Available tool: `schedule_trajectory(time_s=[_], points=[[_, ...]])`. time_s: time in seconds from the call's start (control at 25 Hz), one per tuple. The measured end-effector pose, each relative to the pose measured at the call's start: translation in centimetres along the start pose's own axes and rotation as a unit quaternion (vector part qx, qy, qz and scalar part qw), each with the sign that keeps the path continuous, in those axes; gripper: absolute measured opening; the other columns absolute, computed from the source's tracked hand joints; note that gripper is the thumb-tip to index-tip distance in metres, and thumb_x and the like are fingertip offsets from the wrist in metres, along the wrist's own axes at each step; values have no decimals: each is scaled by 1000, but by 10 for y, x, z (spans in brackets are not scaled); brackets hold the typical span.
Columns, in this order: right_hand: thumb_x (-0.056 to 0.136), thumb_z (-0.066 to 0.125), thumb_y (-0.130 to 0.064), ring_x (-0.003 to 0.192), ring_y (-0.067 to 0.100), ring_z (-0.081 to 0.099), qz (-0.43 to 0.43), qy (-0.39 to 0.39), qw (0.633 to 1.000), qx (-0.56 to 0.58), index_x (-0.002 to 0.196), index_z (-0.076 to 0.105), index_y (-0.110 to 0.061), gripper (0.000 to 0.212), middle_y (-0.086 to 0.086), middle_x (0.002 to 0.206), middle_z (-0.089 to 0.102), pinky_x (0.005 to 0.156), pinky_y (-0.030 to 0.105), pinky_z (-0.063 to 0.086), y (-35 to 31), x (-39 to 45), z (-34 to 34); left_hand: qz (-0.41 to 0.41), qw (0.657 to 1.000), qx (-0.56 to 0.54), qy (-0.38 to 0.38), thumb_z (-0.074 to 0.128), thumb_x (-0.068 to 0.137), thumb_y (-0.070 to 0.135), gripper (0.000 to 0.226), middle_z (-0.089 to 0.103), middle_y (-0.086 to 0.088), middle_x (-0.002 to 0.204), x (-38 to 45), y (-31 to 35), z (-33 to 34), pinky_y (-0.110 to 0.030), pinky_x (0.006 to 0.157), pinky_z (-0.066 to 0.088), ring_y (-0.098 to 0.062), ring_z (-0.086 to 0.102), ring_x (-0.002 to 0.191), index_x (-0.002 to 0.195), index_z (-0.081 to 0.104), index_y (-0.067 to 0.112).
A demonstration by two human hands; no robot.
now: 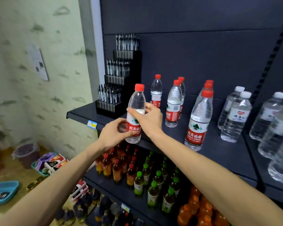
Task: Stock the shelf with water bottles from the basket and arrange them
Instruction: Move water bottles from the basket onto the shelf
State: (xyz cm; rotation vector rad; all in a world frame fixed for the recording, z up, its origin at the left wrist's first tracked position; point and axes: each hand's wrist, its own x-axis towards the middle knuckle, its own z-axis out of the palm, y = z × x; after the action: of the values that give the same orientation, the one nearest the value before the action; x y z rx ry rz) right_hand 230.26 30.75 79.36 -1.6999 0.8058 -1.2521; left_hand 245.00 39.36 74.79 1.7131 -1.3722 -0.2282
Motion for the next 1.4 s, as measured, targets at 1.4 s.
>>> schedule_trajectory(time_s=[1.4], points=[[73, 84, -55, 116, 31, 64, 108, 44, 953, -279, 129, 52, -9, 79, 11, 127, 61, 95, 43, 51, 89, 104, 3, -11, 988, 147, 41, 71, 93, 34, 30, 60, 14, 118, 27, -58, 39, -21, 91, 41, -9, 59, 112, 121, 66, 23]])
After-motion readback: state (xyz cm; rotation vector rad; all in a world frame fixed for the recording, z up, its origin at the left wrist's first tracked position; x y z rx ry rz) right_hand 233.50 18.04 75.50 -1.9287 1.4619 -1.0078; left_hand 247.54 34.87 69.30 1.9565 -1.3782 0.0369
